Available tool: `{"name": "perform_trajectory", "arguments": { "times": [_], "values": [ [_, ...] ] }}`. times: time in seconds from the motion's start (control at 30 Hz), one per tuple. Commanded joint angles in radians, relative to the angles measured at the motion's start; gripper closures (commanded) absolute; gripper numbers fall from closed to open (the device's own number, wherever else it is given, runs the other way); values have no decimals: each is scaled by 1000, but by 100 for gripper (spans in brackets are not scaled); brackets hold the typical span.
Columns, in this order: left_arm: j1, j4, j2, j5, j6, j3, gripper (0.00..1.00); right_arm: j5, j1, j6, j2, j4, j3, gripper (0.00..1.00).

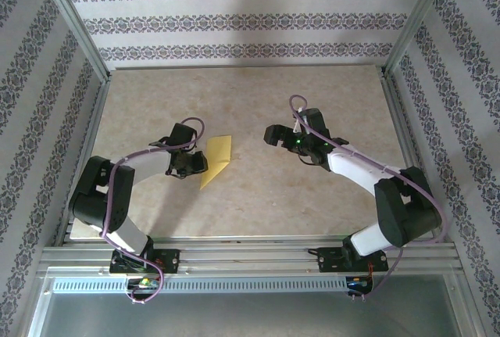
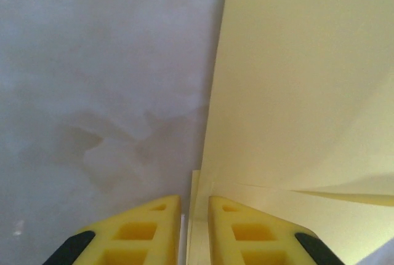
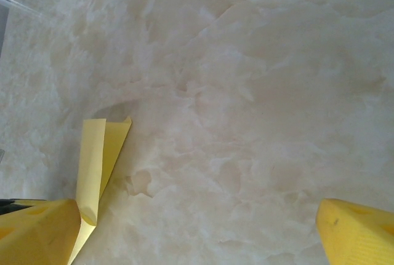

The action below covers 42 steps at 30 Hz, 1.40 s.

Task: Fold a paper plane with a square sheet of paper (pick it up from the middle)
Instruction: Turn over the paper at the center of the table, then fold the wing for the fifth time at the center of the table.

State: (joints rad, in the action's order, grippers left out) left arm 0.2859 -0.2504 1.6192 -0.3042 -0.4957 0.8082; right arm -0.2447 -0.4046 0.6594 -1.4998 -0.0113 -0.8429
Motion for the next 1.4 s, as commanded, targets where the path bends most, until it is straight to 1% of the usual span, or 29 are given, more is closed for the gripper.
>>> {"name": "perform_trajectory", "arguments": {
  "times": [0.0,0.07,0.17,0.23,0.33,0.43,0.53,0.67,0.77,0.93,1.03,1.2,1.37],
  "values": [
    [-9,30,21,-64,49,37,81,-53,-22,29,-32,-9,-41,2],
    [-5,29,32,-84,62,50,82,-104,-34,31,-62,-6,-63,6],
    [10,17,56,-94,86,75,82,-173,-72,22,-131,30,-136,16],
    [24,5,74,-94,105,93,82,-194,-108,27,-188,38,-190,25],
    [29,-5,96,-80,112,109,83,-205,-158,41,-296,76,-306,41],
    [31,-6,103,-66,112,106,83,-190,-199,58,-394,118,-420,54],
    [33,-3,104,-60,111,100,83,-161,-231,66,-479,166,-522,60],
    [33,5,107,-57,108,89,83,-161,-255,88,-600,238,-666,67],
    [33,9,104,-56,106,83,84,-169,-268,108,-670,263,-748,70],
    [33,10,90,-56,102,74,84,-148,-280,126,-761,334,-858,72],
    [33,-2,67,-55,99,72,83,-103,-281,131,-790,382,-890,72],
    [32,-32,-6,-51,88,67,80,-10,-278,126,-769,445,-864,69],
    [40,-48,-59,-50,78,64,77,59,-268,141,-706,453,-773,69]
  ]
}}
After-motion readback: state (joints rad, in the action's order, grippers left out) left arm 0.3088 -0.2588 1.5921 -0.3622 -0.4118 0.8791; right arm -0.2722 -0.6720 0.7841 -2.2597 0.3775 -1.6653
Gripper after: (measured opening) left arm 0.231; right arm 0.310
